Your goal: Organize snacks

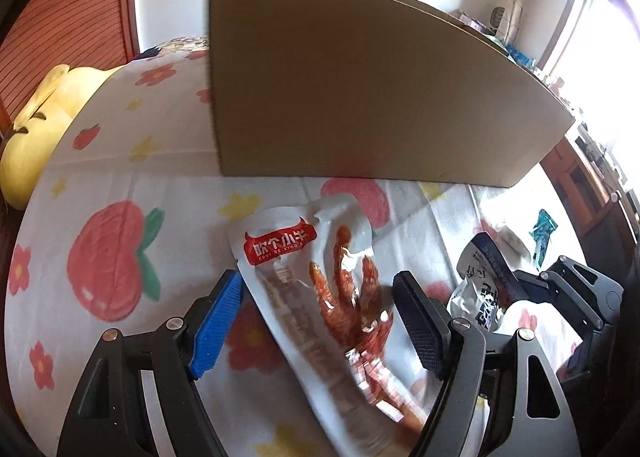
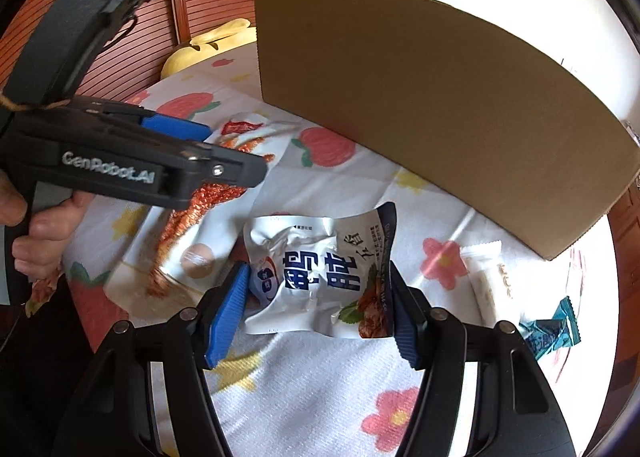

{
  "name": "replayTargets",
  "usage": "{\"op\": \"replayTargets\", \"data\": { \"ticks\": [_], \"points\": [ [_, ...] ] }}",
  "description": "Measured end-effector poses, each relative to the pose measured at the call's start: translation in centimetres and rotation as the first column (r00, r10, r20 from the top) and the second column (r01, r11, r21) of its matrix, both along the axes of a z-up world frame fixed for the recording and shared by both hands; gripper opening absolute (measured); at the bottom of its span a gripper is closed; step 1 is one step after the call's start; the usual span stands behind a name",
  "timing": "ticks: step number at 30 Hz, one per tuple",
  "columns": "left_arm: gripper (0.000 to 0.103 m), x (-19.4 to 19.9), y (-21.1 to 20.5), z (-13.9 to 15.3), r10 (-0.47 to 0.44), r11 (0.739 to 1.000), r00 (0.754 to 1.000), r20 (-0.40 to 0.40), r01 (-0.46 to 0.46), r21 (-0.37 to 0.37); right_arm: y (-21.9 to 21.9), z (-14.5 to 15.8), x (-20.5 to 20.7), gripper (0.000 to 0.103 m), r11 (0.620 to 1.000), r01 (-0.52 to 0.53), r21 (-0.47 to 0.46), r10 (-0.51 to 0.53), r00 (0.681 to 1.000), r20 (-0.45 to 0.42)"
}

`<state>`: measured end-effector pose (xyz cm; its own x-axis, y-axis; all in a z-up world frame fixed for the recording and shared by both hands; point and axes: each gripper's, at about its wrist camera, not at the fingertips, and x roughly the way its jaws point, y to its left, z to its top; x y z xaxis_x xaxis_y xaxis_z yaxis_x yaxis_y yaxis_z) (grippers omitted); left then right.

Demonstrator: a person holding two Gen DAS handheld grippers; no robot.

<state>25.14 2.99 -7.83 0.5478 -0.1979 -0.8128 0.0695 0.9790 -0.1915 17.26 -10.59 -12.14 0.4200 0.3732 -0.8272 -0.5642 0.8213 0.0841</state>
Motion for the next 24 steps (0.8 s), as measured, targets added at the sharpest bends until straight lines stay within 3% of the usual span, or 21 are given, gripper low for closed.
{"op": "replayTargets", "data": {
  "ticks": [8, 16, 24],
  "points": [
    [0.079, 0.0, -3.1, -0.8, -0.072, 0.980, 0.997, 0.026, 0.066, 0.189, -2.2, 0.1, 0.9, 0.065, 0.996, 0.085, -0.005, -0.085, 0.996, 0.016],
    [0.036, -1.5, -3.9, -0.5, -0.144, 0.976, 0.988, 0.054, 0.133, 0.171, -3.0, 0.8, 1.2, 0.066, 0.994, 0.112, 0.012, -0.113, 0.993, 0.030],
    [0.019, -3.0, -3.0, 2.0, -0.164, 0.979, 0.981, 0.105, 0.148, 0.143, -3.3, 1.5, 1.3, 0.066, 0.991, 0.129, 0.032, -0.130, 0.990, 0.049]
  ]
}}
